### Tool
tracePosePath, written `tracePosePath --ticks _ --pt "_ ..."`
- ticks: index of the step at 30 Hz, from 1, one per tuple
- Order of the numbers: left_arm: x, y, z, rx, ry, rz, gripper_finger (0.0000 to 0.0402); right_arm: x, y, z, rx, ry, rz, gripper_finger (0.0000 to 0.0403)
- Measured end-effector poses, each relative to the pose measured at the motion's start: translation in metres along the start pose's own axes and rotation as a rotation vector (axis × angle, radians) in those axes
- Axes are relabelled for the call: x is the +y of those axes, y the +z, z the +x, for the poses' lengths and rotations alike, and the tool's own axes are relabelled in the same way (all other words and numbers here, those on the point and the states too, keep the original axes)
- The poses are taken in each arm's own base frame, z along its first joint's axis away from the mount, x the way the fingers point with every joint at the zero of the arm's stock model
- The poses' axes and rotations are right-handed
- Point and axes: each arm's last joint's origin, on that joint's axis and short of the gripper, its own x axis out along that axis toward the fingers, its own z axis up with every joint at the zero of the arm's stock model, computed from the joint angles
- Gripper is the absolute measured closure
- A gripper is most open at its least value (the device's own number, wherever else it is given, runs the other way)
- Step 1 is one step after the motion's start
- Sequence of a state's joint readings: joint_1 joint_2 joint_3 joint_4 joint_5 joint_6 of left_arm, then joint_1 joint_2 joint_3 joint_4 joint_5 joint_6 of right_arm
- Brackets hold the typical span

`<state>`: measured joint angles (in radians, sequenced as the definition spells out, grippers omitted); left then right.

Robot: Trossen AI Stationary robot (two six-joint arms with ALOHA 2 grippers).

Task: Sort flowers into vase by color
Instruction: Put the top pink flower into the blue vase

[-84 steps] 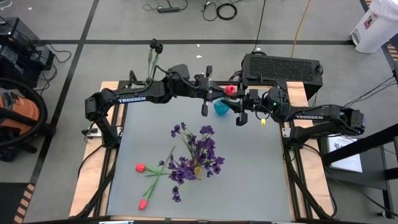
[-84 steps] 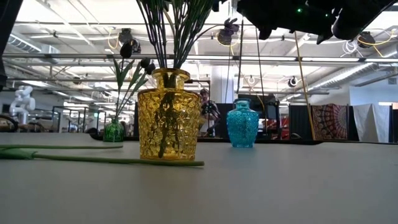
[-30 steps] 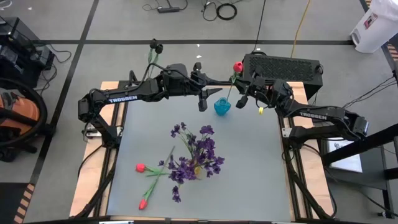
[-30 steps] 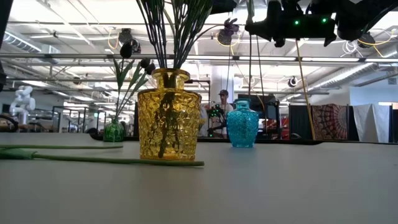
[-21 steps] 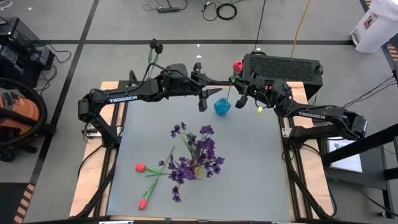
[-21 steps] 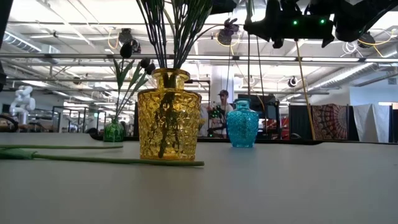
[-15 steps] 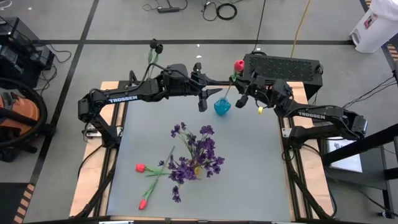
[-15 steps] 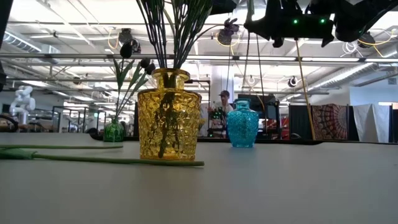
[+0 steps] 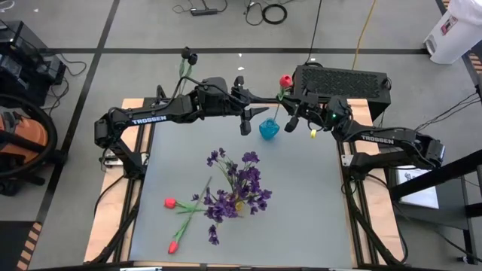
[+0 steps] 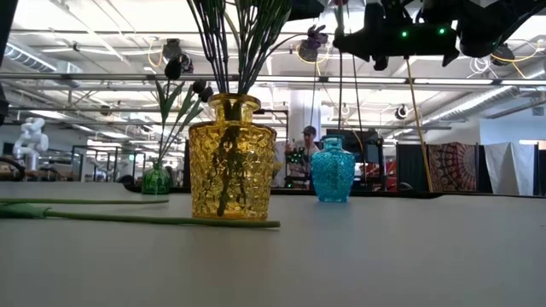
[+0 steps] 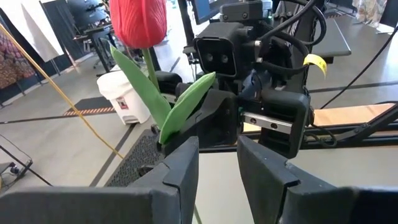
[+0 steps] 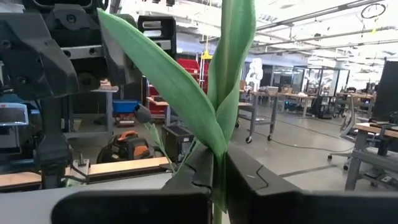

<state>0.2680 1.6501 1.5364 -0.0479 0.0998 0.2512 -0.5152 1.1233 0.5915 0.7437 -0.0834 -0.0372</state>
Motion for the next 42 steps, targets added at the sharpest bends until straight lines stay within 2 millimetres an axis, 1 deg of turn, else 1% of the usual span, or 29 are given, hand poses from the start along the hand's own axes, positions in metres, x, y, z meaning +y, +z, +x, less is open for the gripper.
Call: tracePosePath --ticks 6,9,12,16,25,30,35,38,42 --pt "0.0 0.0 0.0 0.0 0.0 0.0 0.0283 0.0 -0.002 0.0 0.019 0.001 0.012 0.0386" --pt "0.0 0.0 0.0 0.0 0.0 0.0 0.0283 0.0 -0.002 0.0 0.025 0.001 0.024 0.0372" --pt "0.0 0.0 0.0 0.0 0.0 -0.001 0.0283 0.0 -0.003 0.0 0.028 0.001 0.028 0.0348" --pt "0.0 0.0 0.0 0.001 0.0 -0.002 0.0283 0.002 -0.004 0.0 0.041 0.007 0.0 0.0296" --pt "0.0 -0.002 0.0 0.018 -0.004 -0.004 0.0283 0.005 -0.014 -0.001 0.15 0.024 -0.063 0.0151" --pt "-0.001 -0.004 0.0 0.042 -0.01 -0.006 0.0283 0.005 -0.021 -0.002 0.215 0.032 -0.104 0.0093" --pt "-0.001 -0.006 0.0 0.056 0.005 -0.006 0.0283 0.005 -0.021 -0.003 0.219 0.033 -0.113 0.0065" --pt "0.0 -0.006 0.0 0.064 0.034 -0.005 0.0283 0.005 -0.018 -0.004 0.213 0.033 -0.12 0.0059" --pt "0.0 -0.003 -0.005 0.076 0.041 -0.004 0.0283 0.005 -0.013 -0.008 0.213 0.033 -0.124 0.0058"
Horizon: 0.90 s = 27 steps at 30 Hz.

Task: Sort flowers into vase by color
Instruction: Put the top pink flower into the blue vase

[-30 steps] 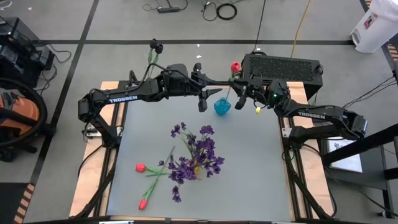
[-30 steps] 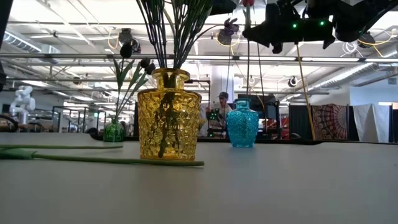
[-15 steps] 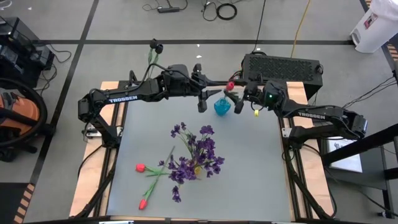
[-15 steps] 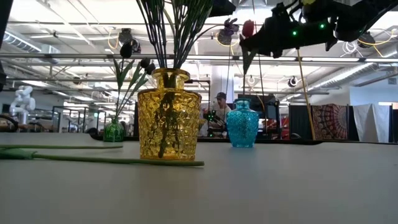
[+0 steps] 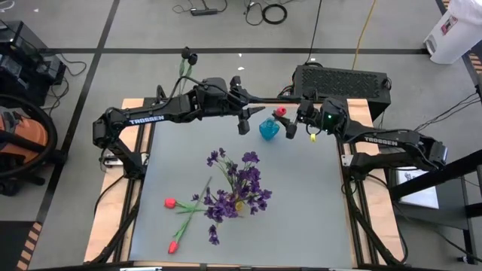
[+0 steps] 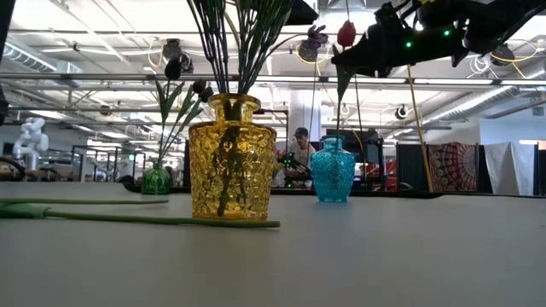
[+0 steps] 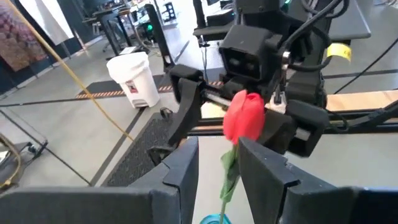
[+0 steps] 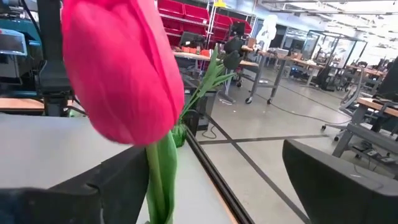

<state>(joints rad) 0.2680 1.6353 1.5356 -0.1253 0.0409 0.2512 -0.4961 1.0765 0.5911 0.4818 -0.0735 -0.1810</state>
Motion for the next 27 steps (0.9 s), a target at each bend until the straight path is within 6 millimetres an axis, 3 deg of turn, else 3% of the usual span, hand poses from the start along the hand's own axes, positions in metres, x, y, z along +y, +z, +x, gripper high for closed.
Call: tracePosePath --ticks 7,27 --pt "0.003 0.006 -0.015 0.026 0.053 -0.001 0.0283 0.0 0.005 -0.012 0.025 0.006 0.004 0.0057" --pt "-0.003 -0.001 -0.016 0.109 0.024 -0.006 0.0283 0.003 -0.002 -0.014 0.103 0.053 0.071 0.0057"
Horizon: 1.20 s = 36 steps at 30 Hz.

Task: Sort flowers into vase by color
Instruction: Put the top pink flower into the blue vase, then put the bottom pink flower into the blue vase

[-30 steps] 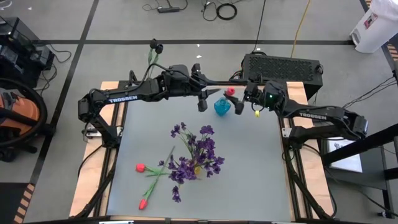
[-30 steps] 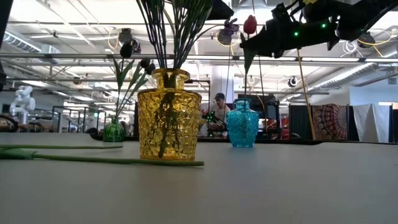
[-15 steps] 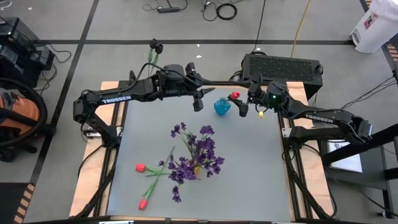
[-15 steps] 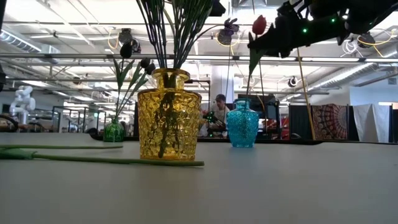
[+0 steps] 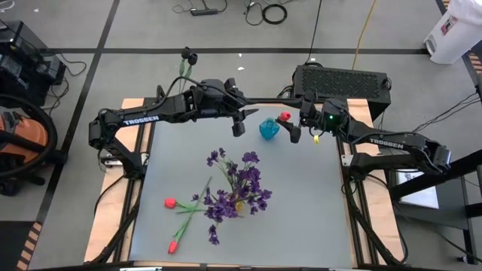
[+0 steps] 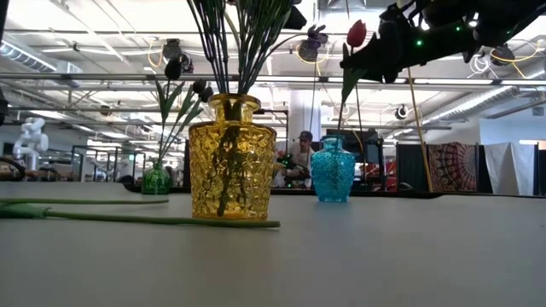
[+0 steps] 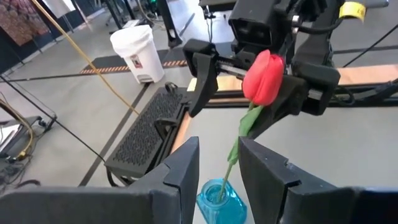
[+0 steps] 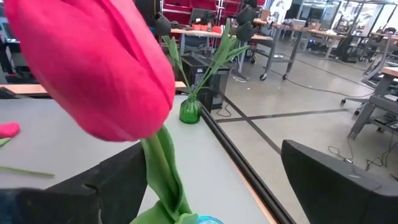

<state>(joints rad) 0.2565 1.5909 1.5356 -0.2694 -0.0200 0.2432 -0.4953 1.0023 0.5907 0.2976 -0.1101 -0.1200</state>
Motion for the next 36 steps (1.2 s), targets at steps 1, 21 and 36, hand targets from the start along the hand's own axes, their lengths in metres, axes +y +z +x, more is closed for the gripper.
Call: tracePosePath --ticks 1,21,36 --pt "0.0 -0.001 0.0 0.008 -0.002 0.0 0.0283 0.0 0.0 0.0 0.004 0.0 -0.004 0.0057" --pt "0.0 -0.009 -0.005 0.117 0.051 0.013 0.0283 0.011 -0.002 -0.015 0.096 0.053 0.001 0.0057" --pt "-0.003 -0.02 -0.066 0.418 0.052 -0.024 0.0283 0.03 -0.003 -0.039 0.187 0.158 -0.007 0.0057"
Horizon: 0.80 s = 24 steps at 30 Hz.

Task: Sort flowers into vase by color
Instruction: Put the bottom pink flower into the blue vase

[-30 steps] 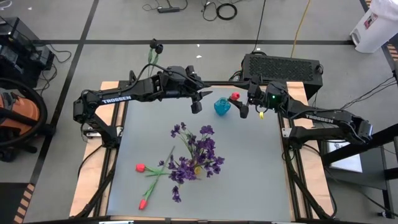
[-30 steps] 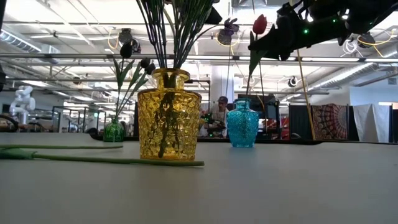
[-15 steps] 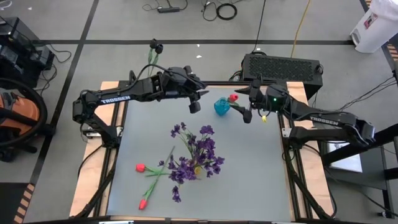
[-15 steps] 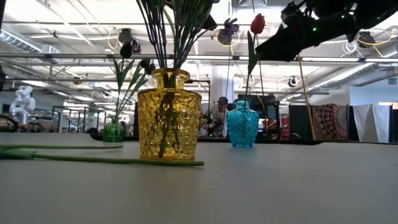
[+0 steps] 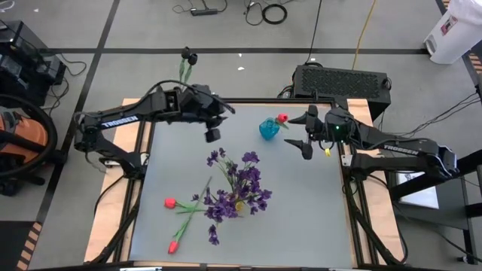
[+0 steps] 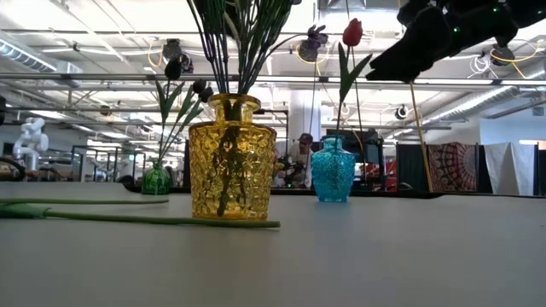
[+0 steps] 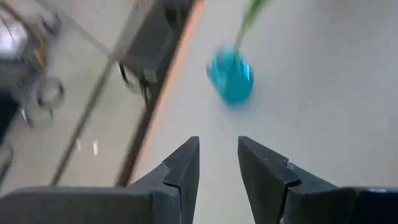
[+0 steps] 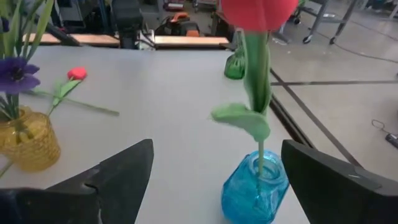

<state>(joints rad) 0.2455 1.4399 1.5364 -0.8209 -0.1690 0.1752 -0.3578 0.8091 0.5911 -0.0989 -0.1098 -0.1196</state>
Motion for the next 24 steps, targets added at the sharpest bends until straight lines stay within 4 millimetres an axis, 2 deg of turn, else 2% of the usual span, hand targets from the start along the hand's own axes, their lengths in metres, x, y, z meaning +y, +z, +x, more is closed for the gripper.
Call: tracePosePath --ticks 8,13,18,24 --pt "-0.003 -0.036 -0.017 0.347 -0.033 -0.074 0.0283 0.0 -0.001 0.003 0.011 -0.005 0.008 0.0057" --pt "-0.007 -0.048 -0.024 0.491 0.001 -0.064 0.0283 0.0 -0.001 0.004 0.013 -0.004 0.008 0.0057" --pt "-0.011 -0.054 -0.03 0.56 0.008 -0.009 0.0283 0.0 -0.001 0.004 0.013 -0.004 0.008 0.0057" --pt "-0.015 -0.058 -0.046 0.54 -0.028 0.086 0.0283 0.0 -0.001 0.004 0.013 -0.004 0.008 0.0057"
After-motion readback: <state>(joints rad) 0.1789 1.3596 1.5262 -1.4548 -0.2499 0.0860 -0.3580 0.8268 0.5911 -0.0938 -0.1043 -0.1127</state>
